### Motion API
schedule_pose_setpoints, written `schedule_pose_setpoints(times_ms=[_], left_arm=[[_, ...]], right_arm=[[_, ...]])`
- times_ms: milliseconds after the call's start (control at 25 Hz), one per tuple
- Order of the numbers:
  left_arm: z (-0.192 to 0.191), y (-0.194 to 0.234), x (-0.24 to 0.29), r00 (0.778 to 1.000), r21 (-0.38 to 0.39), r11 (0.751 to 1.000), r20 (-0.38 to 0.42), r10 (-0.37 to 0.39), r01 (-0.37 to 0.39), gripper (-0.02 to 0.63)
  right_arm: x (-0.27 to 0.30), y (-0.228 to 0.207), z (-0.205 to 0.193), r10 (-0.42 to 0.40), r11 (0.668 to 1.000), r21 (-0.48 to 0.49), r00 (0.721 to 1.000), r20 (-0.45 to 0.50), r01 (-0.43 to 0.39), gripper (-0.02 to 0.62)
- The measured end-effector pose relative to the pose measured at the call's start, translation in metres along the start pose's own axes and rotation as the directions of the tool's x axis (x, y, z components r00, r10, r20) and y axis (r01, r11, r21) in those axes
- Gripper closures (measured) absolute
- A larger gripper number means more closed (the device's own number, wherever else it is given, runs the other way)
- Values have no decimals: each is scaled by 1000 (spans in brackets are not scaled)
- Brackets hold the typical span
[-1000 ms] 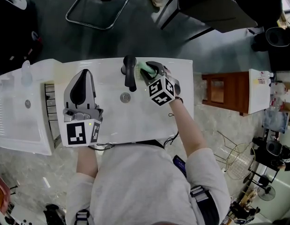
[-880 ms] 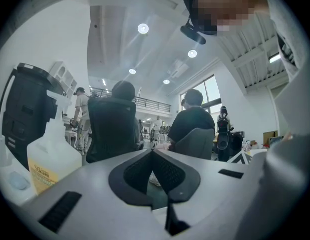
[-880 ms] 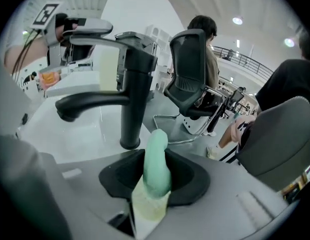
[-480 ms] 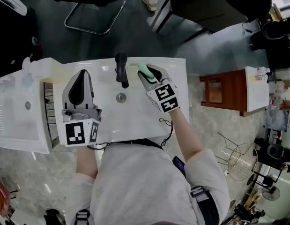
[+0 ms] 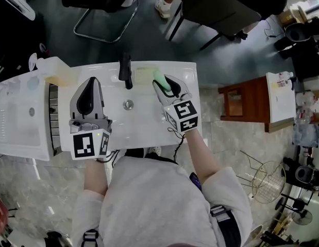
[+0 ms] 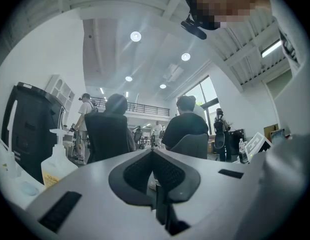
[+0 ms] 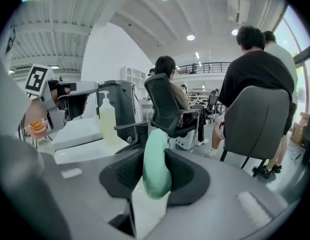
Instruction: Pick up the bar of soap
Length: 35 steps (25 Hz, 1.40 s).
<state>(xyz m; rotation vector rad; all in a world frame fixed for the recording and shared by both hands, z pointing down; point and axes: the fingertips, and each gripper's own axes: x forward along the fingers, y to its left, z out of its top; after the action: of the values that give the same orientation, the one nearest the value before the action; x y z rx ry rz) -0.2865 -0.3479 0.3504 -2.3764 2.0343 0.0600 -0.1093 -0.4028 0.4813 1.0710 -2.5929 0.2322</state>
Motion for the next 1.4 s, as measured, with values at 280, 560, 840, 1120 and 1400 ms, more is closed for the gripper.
schedule_pose_setpoints(times_ms=[280, 560, 840, 1120, 1400], left_arm=[[16, -25, -27, 1000, 16, 1000, 17, 19, -19, 598], [28, -49, -54, 998, 29, 999, 52, 23, -24, 598], [43, -74, -78, 996, 43, 999, 82, 27, -30, 598], [56, -98, -103, 994, 56, 998, 103, 34, -40, 598], [64, -120, -126, 992, 65, 997, 121, 37, -45, 598]], right_arm=[[-45, 1, 15, -25, 1000, 20, 996, 83, 23, 463], [-86, 5, 28, -48, 999, -5, 987, 153, 49, 462], [-130, 4, 43, -68, 998, 5, 971, 229, 68, 462], [-174, 8, 58, -83, 997, 17, 949, 305, 81, 462], [-215, 15, 68, -89, 996, 22, 925, 369, 87, 462]])
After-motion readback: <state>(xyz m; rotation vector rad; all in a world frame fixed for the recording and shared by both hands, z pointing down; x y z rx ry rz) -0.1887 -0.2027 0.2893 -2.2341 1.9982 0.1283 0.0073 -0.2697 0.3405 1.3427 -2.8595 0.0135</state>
